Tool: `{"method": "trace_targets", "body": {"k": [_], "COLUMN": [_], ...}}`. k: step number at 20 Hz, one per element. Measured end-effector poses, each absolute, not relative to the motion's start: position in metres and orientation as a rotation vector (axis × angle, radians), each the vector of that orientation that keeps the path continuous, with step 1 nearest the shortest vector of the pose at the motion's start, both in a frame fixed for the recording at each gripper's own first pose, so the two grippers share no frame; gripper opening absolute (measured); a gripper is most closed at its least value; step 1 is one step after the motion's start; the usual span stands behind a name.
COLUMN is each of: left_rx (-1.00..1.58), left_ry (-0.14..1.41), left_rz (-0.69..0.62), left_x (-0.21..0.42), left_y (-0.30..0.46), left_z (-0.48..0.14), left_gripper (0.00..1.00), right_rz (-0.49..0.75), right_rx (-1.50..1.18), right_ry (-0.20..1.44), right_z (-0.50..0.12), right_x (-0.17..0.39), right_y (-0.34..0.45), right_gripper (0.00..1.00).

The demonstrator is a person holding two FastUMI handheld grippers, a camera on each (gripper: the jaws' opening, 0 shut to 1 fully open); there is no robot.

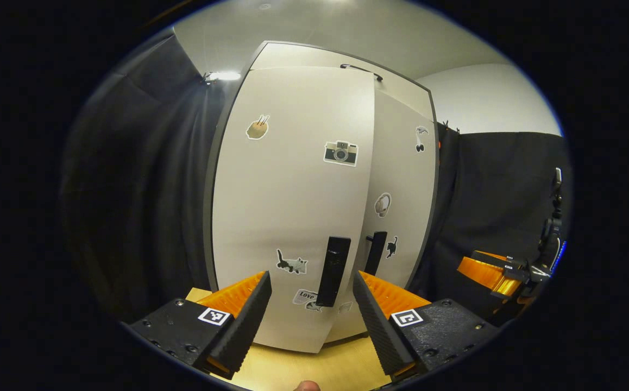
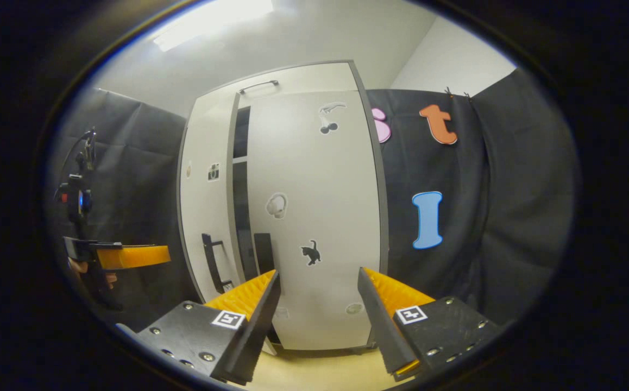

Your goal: Grab one shoe with the right hand and put it into the shoe cabinet, grab the other shoe with the left hand and put it into the shoe cabinet; then close the right door with the right hand and the left door with the left hand.

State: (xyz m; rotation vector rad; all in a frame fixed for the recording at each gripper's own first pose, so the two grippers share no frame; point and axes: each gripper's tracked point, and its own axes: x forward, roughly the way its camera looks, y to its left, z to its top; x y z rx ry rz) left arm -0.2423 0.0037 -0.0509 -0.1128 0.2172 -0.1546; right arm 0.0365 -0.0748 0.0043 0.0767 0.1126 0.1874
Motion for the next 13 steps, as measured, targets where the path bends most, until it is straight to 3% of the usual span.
{"method": "trace_targets", "body": {"k": [13], "left_rx": [-0.111], "left_ry": [0.232], "left_rz": [-0.128], "left_x": [-0.2403], "left_y": [0.0037], "left_z": [-0.0537], "left_gripper": [0.92], "right_rz": [0.192], "right_rx": [0.081], "right_ry": [0.123], "right_z": [0.0036], "right_x": [0.0456], "right_y": [-0.0753], "right_gripper": [0.85]}}
